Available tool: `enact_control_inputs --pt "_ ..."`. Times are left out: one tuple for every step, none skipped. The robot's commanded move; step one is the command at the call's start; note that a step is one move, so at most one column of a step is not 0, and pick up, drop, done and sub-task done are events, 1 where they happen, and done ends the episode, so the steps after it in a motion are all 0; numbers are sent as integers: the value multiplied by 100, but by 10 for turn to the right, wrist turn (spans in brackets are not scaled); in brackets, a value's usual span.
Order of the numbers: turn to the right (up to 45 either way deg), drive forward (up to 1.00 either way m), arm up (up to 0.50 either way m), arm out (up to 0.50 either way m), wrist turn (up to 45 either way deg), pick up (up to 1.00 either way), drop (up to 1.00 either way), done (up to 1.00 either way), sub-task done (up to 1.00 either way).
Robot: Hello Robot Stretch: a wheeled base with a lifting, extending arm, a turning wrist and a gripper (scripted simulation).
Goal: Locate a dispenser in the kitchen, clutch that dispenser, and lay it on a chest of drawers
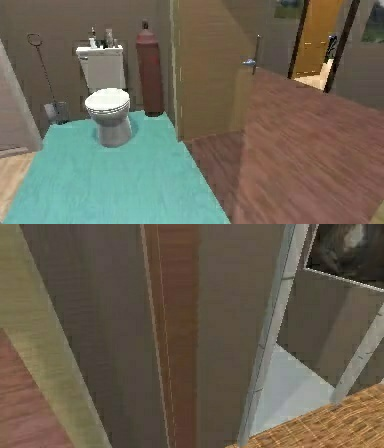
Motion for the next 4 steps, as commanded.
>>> enact_control_inputs --pt "0 80 0 0 0 0 0 0 0" --pt "450 0 0 0 0 0 0 0 0" --pt "60 0 0 0 0 0 0 0 0" --pt "0 100 0 0 0 0 0 0 0"
